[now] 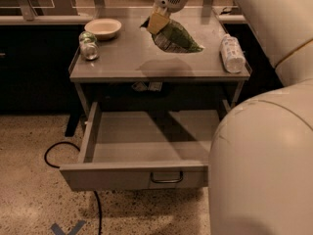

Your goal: Place green jalapeno chip bag into top drawer

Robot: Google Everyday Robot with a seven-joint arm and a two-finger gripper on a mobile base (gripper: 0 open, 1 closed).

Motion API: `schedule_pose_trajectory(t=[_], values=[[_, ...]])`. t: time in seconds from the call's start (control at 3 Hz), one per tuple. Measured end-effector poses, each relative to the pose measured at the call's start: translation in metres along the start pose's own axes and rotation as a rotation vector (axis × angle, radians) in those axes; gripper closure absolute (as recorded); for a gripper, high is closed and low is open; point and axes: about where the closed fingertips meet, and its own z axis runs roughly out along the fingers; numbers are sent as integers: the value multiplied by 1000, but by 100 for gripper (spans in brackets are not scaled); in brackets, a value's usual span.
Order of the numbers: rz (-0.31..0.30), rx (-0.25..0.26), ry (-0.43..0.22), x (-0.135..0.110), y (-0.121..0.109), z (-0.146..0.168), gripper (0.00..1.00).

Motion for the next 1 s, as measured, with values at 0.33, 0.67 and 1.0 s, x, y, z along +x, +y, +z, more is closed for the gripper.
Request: schedule_pose_trajectory(t=[0.33, 0.67, 1.0], values=[[37, -18, 56, 31, 23, -45, 100], [88, -9, 120, 55, 67, -115, 100], [75, 31, 103, 47, 76, -142, 100]])
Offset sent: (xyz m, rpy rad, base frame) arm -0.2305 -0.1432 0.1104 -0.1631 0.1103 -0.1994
